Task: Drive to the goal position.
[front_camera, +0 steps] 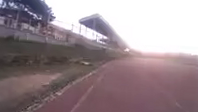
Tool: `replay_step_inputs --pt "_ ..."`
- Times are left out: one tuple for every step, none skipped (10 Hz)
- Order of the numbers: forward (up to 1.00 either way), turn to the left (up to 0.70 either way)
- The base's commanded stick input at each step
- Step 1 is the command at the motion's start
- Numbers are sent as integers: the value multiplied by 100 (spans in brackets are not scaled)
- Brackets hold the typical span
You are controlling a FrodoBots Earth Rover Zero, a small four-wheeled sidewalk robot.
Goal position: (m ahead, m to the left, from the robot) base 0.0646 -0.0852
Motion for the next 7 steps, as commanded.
replay_step_inputs --pt "70 0" --pt "70 0" --pt "70 0" --pt "70 0" --pt "70 0" --pt "70 0" --pt "70 0"
